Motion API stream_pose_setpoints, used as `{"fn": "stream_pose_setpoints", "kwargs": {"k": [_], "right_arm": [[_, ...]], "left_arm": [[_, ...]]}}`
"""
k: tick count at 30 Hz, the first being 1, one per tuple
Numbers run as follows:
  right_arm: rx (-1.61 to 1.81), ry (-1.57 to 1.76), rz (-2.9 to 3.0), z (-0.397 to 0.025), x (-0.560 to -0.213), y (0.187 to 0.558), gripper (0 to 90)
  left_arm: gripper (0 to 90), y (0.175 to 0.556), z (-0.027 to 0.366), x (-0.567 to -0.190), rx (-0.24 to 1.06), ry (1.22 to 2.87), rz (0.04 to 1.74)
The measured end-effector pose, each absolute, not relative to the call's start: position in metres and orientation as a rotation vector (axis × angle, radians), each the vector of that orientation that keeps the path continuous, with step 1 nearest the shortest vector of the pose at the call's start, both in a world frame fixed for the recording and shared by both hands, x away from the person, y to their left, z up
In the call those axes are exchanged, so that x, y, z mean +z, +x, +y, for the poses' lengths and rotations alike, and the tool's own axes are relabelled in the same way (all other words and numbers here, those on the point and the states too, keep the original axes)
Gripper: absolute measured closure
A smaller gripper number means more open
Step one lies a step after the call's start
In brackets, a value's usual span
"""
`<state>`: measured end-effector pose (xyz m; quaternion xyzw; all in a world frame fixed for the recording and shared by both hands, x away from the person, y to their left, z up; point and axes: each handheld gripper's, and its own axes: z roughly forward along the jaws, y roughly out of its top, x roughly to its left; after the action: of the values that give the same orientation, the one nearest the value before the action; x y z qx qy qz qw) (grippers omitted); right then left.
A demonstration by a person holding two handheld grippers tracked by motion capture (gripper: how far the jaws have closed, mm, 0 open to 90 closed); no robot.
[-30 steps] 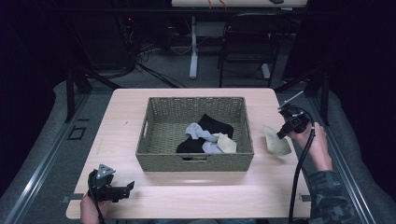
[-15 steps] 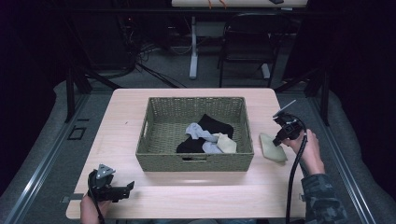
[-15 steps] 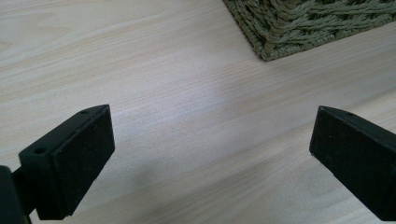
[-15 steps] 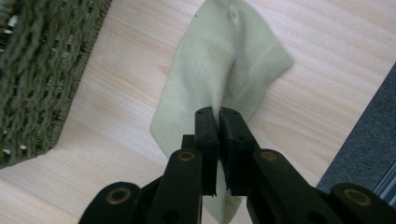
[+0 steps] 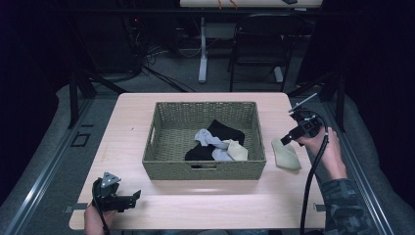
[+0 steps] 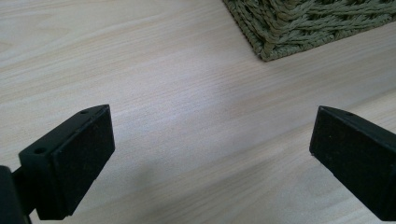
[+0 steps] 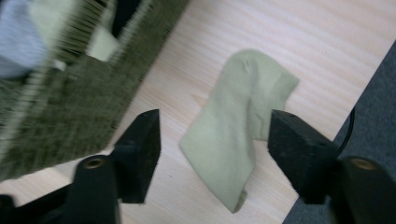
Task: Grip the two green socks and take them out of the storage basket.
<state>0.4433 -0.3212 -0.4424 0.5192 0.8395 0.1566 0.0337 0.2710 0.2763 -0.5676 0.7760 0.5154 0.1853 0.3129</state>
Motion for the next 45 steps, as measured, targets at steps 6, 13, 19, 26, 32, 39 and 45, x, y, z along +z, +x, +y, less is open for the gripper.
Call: {"fn": "stream_pose_setpoints", "kwargs": {"k": [6,13,19,26,32,39,45], "right_arm": [[0.556,1.515,2.603,-0.308,-0.418,0.442,18.3],[0.582,1.432,2.618,-0.286,-0.396,0.443,10.7],[0.599,1.363,2.645,-0.263,-0.384,0.447,5.4],[0.612,1.305,2.676,-0.234,-0.376,0.453,2.7],[0.608,1.261,2.703,-0.211,-0.379,0.46,0.2],[0.59,1.226,2.733,-0.191,-0.383,0.468,0.0],[0.617,1.153,2.744,-0.174,-0.39,0.47,5.0]], "left_arm": [[0.0,0.271,0.276,-0.567,0.488,2.048,1.358],[0.0,0.271,0.276,-0.567,0.489,2.047,1.358],[0.0,0.271,0.276,-0.568,0.488,2.047,1.357],[0.0,0.271,0.276,-0.568,0.486,2.047,1.356],[0.0,0.271,0.277,-0.568,0.482,2.05,1.356],[0.0,0.271,0.277,-0.568,0.481,2.05,1.357],[0.0,0.271,0.277,-0.568,0.479,2.05,1.357]]}}
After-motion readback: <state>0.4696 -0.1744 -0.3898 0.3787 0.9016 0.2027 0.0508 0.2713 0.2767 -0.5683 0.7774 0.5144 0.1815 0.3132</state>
